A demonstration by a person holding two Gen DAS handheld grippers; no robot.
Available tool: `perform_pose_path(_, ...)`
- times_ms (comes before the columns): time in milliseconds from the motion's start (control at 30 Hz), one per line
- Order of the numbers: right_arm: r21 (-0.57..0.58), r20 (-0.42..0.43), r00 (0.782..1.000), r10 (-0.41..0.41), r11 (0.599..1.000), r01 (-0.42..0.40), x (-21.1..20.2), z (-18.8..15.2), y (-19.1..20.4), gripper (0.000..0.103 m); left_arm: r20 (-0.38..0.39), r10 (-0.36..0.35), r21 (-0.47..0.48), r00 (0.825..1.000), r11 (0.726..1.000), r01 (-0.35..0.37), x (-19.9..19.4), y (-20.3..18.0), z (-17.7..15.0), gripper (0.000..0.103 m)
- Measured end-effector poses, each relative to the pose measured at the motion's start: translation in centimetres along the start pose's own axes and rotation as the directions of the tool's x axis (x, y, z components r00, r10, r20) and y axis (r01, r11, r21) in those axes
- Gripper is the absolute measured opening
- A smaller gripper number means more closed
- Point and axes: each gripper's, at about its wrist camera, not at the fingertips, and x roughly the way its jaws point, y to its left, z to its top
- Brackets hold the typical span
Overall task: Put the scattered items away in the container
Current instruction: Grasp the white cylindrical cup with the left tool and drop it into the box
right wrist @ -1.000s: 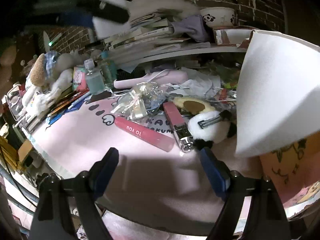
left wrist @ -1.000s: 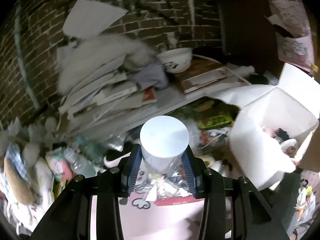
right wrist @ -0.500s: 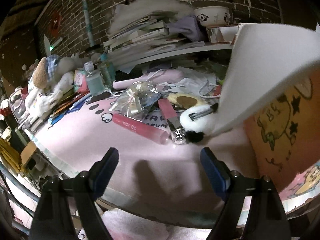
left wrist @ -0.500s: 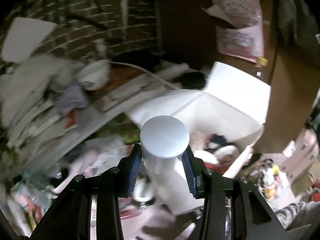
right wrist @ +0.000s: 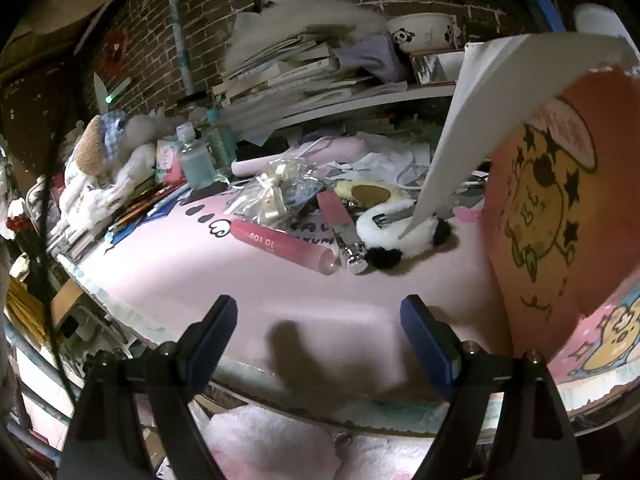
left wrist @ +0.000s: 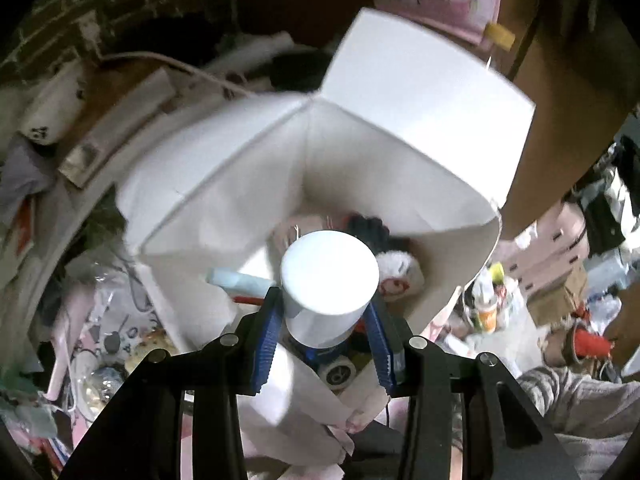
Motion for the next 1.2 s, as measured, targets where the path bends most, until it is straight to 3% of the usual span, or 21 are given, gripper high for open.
perform_pose_path(100, -0.002, 0.004, 1.0, 0.0, 1.0, 0.0, -0.1, 0.0, 0.0, 0.082, -0.034, 0.022, -0.011, 0.999, 1.0, -0.022, 1.1, 0.3, 0.2, 0.036)
perform_pose_path(367, 0.007, -0.006, 1.0, 0.003, 1.0, -0.003, 0.0, -0.3, 0.0, 0.082, -0.03, 0.013, -0.047, 0.999, 0.999, -0.014, 1.4, 0.6, 0.5, 0.037)
perform_pose_path(633, 0.004, -0.005, 1.0, 0.0, 1.0, 0.0, 0.0, -0.3, 0.0, 0.082, -0.01, 0.026, -0.013, 1.0, 1.0, -0.026, 0.7, 0.2, -0.3, 0.049)
perform_pose_path(767, -0.003, -0.002, 1.0, -0.005, 1.0, 0.005, 0.0, -0.5, 0.1, 0.082, 0.05, 0.086, -0.002, 0.995, 0.996, -0.086, -0.9, 0.3, -1.1, 0.059)
perform_pose_path(933, -0.008, -0.005, 1.0, -0.007, 1.0, 0.007, 0.1, -0.4, 0.1, 0.083, 0.151, 0.112, -0.007, 0.982, 0.994, -0.113, -3.9, 0.9, -2.9, 0.061)
perform_pose_path(1000, -0.006, -0.004, 1.0, -0.007, 1.0, 0.006, 0.0, -0.5, 0.1, 0.083, 0.196, 0.138, -0.03, 0.971, 0.99, -0.134, -5.5, 1.1, -4.1, 0.069)
perform_pose_path(1067, -0.006, -0.004, 1.0, -0.008, 1.0, 0.008, 0.1, -0.4, 0.1, 0.083, 0.244, 0.158, -0.058, 0.957, 0.987, -0.148, -6.9, 1.4, -5.0, 0.069)
perform_pose_path(1167, -0.01, -0.003, 1.0, -0.005, 1.0, 0.005, 0.1, -0.4, 0.2, 0.083, 0.31, 0.127, -0.092, 0.942, 0.99, -0.103, -8.9, 2.9, -6.6, 0.073)
perform_pose_path(1200, -0.014, -0.002, 1.0, -0.003, 1.0, 0.003, 0.2, -0.3, 0.3, 0.083, 0.336, 0.132, -0.109, 0.933, 0.989, -0.101, -9.5, 3.4, -7.2, 0.078)
